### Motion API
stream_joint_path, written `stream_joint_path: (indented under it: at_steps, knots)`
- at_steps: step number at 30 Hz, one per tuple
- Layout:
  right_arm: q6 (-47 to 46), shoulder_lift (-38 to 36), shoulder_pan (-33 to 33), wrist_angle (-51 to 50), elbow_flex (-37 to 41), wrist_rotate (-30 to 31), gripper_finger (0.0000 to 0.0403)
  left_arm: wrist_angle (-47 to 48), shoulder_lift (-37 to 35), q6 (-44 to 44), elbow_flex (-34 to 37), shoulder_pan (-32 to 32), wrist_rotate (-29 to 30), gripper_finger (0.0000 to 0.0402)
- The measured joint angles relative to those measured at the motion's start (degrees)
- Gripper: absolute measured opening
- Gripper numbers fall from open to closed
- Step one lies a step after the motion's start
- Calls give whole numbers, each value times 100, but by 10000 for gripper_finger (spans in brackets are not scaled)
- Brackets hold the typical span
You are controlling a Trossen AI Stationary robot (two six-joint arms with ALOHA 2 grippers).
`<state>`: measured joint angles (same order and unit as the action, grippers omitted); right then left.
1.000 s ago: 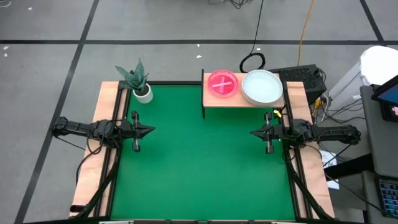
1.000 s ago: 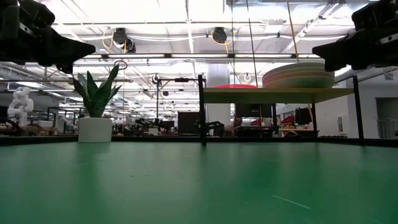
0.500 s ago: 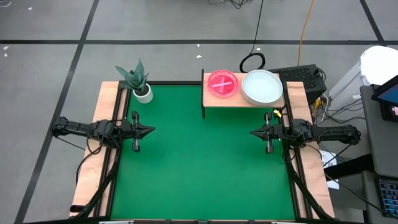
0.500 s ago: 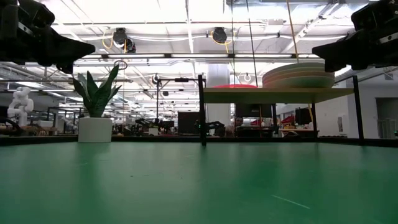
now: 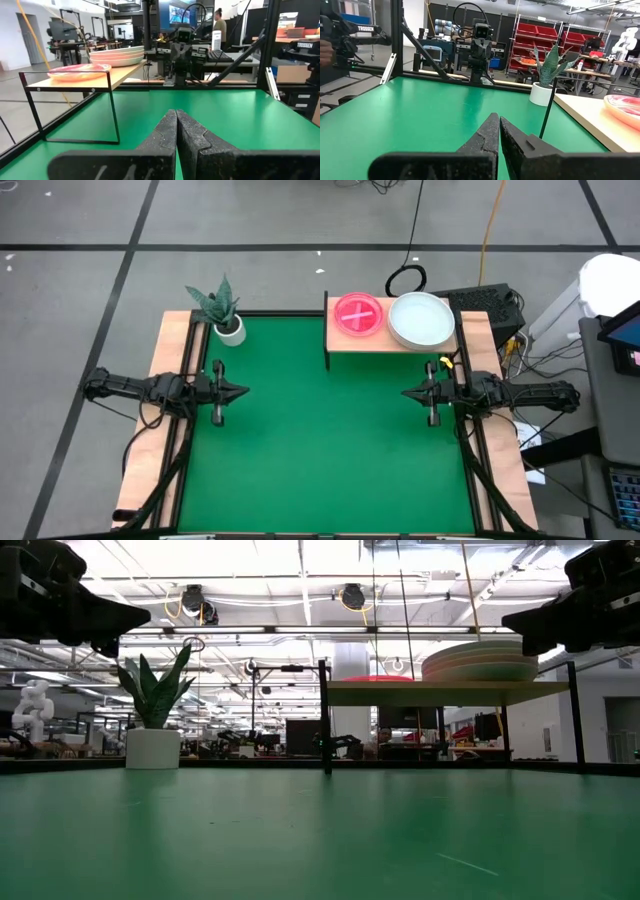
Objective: Place and stack plates onto a shelf
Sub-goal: Return to Home Position
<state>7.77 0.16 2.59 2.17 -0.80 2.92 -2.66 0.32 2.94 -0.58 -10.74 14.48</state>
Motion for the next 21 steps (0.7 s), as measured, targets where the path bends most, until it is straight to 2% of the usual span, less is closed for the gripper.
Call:
stream_joint_path:
  at_steps: [6, 12, 21]
  knots:
    - [0, 0, 1, 5, 0, 0, 0, -33, 0, 393, 2, 53, 216, 1]
    - [0, 0, 2, 5, 0, 0, 0, 67, 0, 281, 2, 338, -452, 1]
    - [0, 0, 2, 7, -1, -1, 0, 70, 2, 305, 2, 632, -440, 1]
